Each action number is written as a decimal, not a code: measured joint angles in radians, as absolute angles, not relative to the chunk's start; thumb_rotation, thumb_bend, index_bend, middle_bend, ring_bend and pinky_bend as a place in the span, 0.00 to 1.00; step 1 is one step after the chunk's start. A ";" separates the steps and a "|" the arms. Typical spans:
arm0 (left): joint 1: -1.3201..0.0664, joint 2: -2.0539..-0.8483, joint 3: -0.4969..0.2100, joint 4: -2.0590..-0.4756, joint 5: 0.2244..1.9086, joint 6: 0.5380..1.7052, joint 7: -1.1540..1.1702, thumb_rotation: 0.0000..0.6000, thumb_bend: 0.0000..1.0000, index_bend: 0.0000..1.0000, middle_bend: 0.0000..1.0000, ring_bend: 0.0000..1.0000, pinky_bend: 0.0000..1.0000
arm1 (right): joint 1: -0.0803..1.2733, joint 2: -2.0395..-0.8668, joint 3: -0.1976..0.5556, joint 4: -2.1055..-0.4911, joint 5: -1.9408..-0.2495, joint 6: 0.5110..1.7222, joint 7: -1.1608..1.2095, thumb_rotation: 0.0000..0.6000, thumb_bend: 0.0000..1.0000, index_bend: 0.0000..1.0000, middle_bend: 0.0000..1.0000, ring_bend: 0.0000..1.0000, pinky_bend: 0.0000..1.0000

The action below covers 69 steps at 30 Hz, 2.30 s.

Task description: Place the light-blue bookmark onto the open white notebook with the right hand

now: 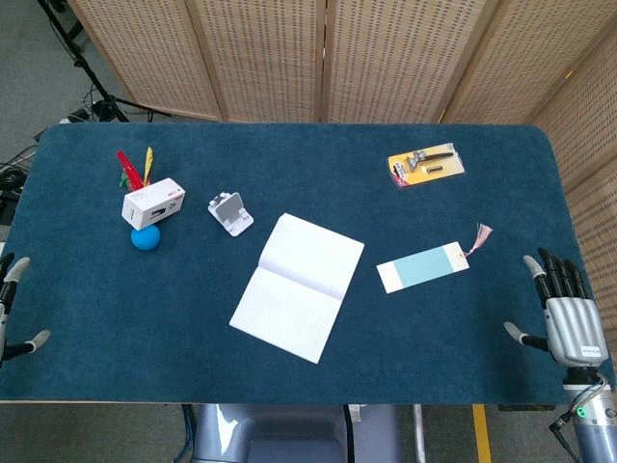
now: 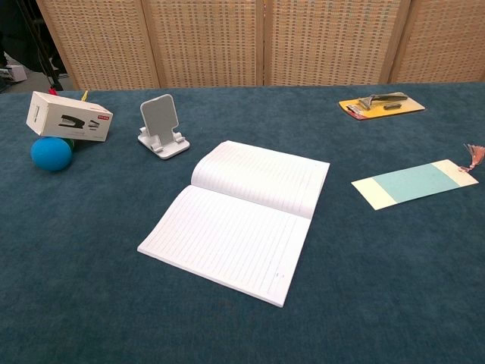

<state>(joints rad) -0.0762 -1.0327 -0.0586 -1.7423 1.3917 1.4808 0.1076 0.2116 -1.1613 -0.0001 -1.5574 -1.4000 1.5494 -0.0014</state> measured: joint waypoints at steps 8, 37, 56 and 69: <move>-0.067 -1.033 -0.045 -1.717 1.437 1.494 0.055 1.00 0.00 0.00 0.00 0.00 0.00 | 0.210 -1.155 0.012 -1.553 -1.410 1.506 0.005 1.00 0.00 0.00 0.00 0.00 0.00; -0.134 -1.079 -0.082 -1.698 1.318 1.368 0.154 1.00 0.00 0.00 0.00 0.00 0.00 | 0.686 -1.305 -0.023 -1.013 -1.685 0.906 0.300 1.00 0.00 0.28 0.00 0.00 0.00; -0.151 -1.083 -0.082 -1.690 1.307 1.347 0.153 1.00 0.00 0.00 0.00 0.00 0.00 | 0.811 -1.418 -0.074 -0.895 -1.729 0.825 0.339 1.00 0.00 0.28 0.00 0.00 0.00; -0.156 -1.083 -0.081 -1.684 1.298 1.338 0.148 1.00 0.00 0.00 0.00 0.00 0.00 | 0.850 -1.432 -0.075 -0.893 -1.686 0.762 0.326 1.00 0.00 0.28 0.00 0.00 0.00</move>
<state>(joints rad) -0.1555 -1.0828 -0.0809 -1.6840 1.2983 1.3382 0.1481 0.8496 -1.4318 -0.0745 -0.8930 -1.6857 0.7622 0.3261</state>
